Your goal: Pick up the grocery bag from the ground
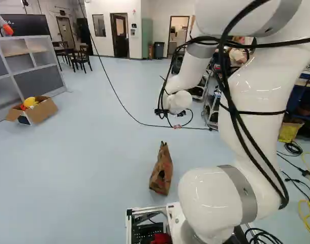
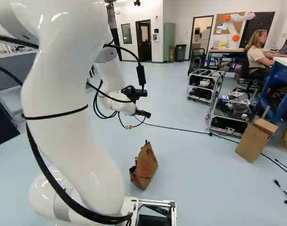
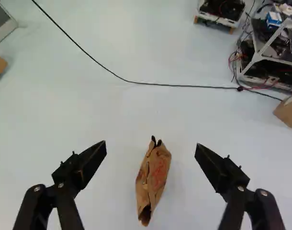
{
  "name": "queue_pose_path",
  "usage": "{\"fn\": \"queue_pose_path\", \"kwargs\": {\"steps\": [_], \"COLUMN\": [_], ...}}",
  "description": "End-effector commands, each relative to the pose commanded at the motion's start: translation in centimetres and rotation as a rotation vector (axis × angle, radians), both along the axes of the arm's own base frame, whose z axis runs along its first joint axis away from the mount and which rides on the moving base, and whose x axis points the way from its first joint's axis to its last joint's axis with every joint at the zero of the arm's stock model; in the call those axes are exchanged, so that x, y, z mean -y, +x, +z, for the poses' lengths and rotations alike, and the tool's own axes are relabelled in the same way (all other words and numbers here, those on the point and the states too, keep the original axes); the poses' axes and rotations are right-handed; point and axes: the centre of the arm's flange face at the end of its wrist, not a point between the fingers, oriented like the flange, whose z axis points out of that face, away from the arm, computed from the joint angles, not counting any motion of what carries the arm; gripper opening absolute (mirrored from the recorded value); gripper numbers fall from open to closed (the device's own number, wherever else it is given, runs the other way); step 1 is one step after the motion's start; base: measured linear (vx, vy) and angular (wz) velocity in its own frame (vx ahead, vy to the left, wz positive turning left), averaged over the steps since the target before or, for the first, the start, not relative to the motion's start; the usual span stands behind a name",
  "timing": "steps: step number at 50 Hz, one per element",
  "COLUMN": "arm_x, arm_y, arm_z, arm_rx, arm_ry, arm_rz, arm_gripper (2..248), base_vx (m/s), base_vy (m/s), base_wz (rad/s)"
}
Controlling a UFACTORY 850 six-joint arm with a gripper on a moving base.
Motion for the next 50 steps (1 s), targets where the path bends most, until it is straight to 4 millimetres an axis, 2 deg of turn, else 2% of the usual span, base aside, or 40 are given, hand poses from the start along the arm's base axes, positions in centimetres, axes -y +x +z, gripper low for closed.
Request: {"fn": "queue_pose_path", "kwargs": {"steps": [23,50], "arm_x": [-0.3,-0.8], "arm_y": [3.6,3.2], "arm_z": [-4.2,-8.6], "arm_rx": [-0.219,-0.497], "arm_ry": [0.055,0.131], "arm_rz": [-0.045,-0.098], "arm_gripper": [247,247], "base_vx": [0.0,0.0], "base_vy": [0.0,0.0], "base_wz": [0.0,0.0]}}
